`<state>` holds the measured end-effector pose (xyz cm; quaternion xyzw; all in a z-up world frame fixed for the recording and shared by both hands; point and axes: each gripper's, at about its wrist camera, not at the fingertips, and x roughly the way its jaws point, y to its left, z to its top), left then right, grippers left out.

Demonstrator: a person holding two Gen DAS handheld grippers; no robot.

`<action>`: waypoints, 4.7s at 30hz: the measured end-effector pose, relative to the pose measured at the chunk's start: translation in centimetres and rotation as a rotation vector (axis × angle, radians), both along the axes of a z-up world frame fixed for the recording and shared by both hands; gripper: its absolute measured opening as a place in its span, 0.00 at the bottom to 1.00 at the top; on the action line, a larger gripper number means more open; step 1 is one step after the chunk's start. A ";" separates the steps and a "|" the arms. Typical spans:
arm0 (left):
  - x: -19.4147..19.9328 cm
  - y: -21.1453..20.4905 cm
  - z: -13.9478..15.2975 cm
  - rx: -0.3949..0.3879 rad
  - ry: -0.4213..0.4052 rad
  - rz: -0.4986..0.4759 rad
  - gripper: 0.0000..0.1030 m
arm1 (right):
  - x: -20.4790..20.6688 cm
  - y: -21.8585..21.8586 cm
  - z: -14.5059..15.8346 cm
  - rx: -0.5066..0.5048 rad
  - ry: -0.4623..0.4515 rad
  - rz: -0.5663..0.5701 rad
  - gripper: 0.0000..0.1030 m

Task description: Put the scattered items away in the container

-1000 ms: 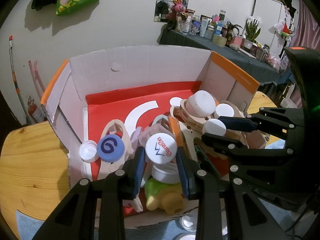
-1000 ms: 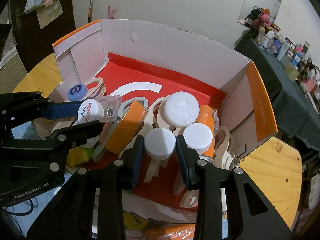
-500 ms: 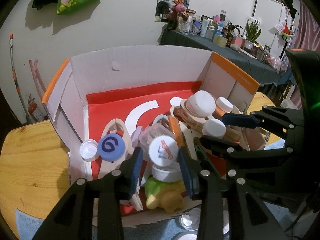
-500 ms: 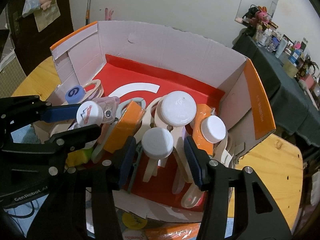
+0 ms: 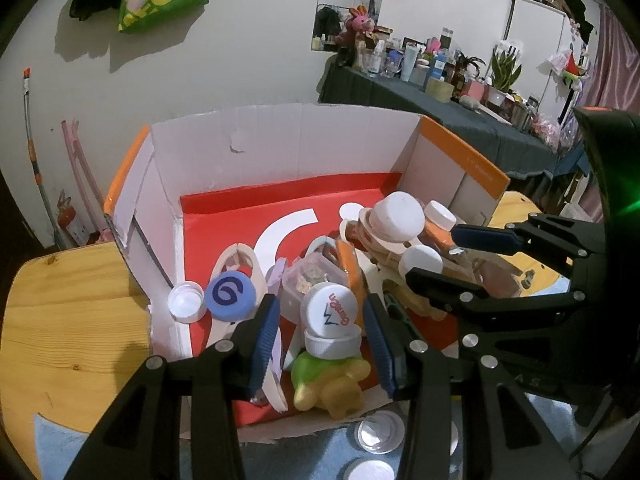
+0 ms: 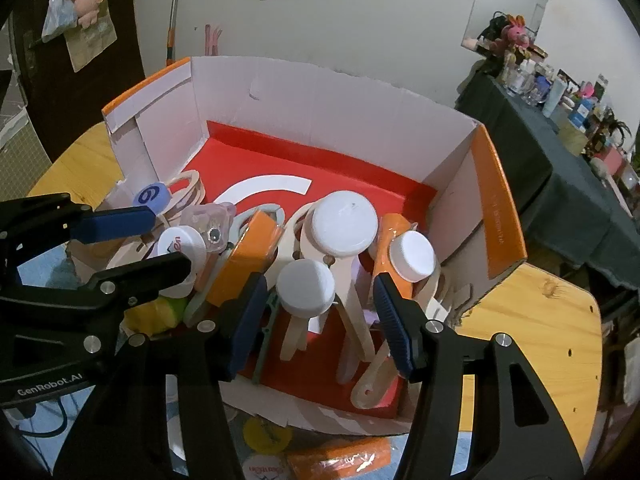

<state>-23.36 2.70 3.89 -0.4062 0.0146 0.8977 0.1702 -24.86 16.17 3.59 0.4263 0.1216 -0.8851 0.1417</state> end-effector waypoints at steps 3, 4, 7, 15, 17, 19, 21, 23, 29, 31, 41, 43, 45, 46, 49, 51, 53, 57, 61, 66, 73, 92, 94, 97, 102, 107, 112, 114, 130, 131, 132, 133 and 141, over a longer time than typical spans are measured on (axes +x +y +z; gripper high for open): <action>0.4 -0.2 0.5 0.000 0.009 0.000 0.45 | 0.3 0.0 0.3 0.000 0.009 0.001 0.53; 0.5 -0.2 0.6 0.002 0.012 0.002 0.45 | 0.3 0.0 0.5 -0.001 0.012 0.000 0.53; 0.7 -0.3 1.1 0.003 0.020 0.001 0.45 | 0.6 0.1 0.8 -0.008 0.020 -0.002 0.53; 2.0 -0.5 2.1 -0.003 0.042 -0.001 0.45 | 1.8 0.2 1.9 -0.012 0.043 -0.003 0.53; 2.4 -0.6 2.4 -0.005 0.049 0.000 0.45 | 2.1 0.3 2.2 -0.024 0.041 0.000 0.53; 2.8 -0.5 2.8 -0.009 0.053 -0.002 0.45 | 2.4 0.5 2.6 -0.044 0.040 -0.002 0.53; 3.3 -0.5 3.2 -0.013 0.062 -0.003 0.45 | 2.9 0.7 3.1 -0.043 0.055 -0.011 0.53; 4.0 -0.4 3.7 -0.017 0.074 -0.005 0.45 | 3.4 0.9 3.6 -0.049 0.064 -0.010 0.53; 6.2 -0.3 4.6 -0.022 0.098 -0.012 0.47 | 5.4 1.5 4.7 -0.052 0.089 -0.011 0.53; 6.9 -0.3 4.8 -0.024 0.109 -0.017 0.52 | 6.1 1.7 4.9 -0.053 0.096 -0.012 0.53; 10.3 0.2 4.3 -0.045 0.116 -0.053 0.54 | 9.2 2.6 5.3 -0.050 0.109 -0.014 0.53; 10.9 0.2 3.9 -0.053 0.113 -0.058 0.56 | 9.9 2.6 5.1 -0.049 0.105 -0.010 0.53; 11.4 0.1 3.3 -0.060 0.105 -0.061 0.56 | 10.5 2.6 4.9 -0.052 0.101 -0.007 0.54; 11.7 0.0 2.9 -0.061 0.095 -0.066 0.56 | 10.9 2.6 4.6 -0.058 0.093 -0.002 0.56; 12.3 -0.4 1.9 -0.058 0.064 -0.081 0.56 | 12.3 2.5 3.9 -0.070 0.074 0.022 0.58; 12.7 -0.8 1.0 -0.053 0.038 -0.095 0.56 | 13.4 2.2 3.3 -0.055 0.069 0.037 0.58; 13.1 -1.1 0.2 -0.042 0.020 -0.110 0.56 | 14.2 1.9 2.7 -0.050 0.056 0.052 0.58; 14.0 -1.4 -1.2 -0.056 0.005 -0.157 0.56 | 16.0 1.4 1.1 -0.041 0.018 0.084 0.58; 14.6 -1.4 -2.0 -0.062 -0.010 -0.202 0.56 | 17.6 0.9 -0.2 -0.027 -0.010 0.110 0.58; 14.8 -1.7 -2.5 -0.042 -0.036 -0.260 0.56 | 18.7 1.0 -1.3 -0.032 -0.034 0.113 0.58; 15.2 -1.6 -3.4 -0.079 -0.032 -0.331 0.56 | 19.7 1.8 -2.4 -0.031 -0.065 0.099 0.58; 15.1 -1.6 -4.3 -0.092 -0.044 -0.341 0.56 | 19.9 1.0 -4.1 -0.001 -0.092 0.121 0.58; 15.1 -1.5 -4.4 -0.096 -0.042 -0.350 0.56 | 19.8 0.9 -4.3 0.001 -0.094 0.120 0.58; 15.1 -1.2 -4.5 -0.100 -0.040 -0.365 0.56 | 19.7 0.8 -4.4 0.000 -0.096 0.121 0.58; 15.1 -0.9 -4.7 -0.119 -0.035 -0.377 0.56 | 19.4 0.5 -4.6 0.000 -0.098 0.124 0.57; 14.9 -0.9 -4.8 -0.122 -0.038 -0.379 0.52 | 19.3 0.4 -4.7 0.000 -0.100 0.129 0.57; 14.9 -1.0 -4.9 -0.131 -0.040 -0.382 0.51 | 19.3 0.4 -4.8 -0.003 -0.102 0.127 0.57; 15.1 -1.1 -4.9 -0.144 -0.039 -0.382 0.50 | 19.3 0.5 -4.8 -0.002 -0.102 0.122 0.57; 14.5 -0.7 -5.5 -0.152 -0.042 -0.370 0.50 | 19.1 0.8 -5.0 0.001 -0.109 0.126 0.57; 14.5 -0.8 -5.5 -0.149 -0.043 -0.368 0.50 | 19.0 0.8 -5.0 0.001 -0.107 0.125 0.54; 14.5 -0.7 -5.5 -0.144 -0.043 -0.366 0.48 | 19.0 0.8 -5.0 0.000 -0.108 0.123 0.52; 14.4 -0.7 -5.5 -0.137 -0.044 -0.363 0.45 | 18.9 0.8 -5.1 -0.003 -0.111 0.121 0.48; 14.3 -0.6 -5.4 -0.130 -0.045 -0.354 0.38 | 19.0 0.5 -5.2 -0.008 -0.121 0.134 0.39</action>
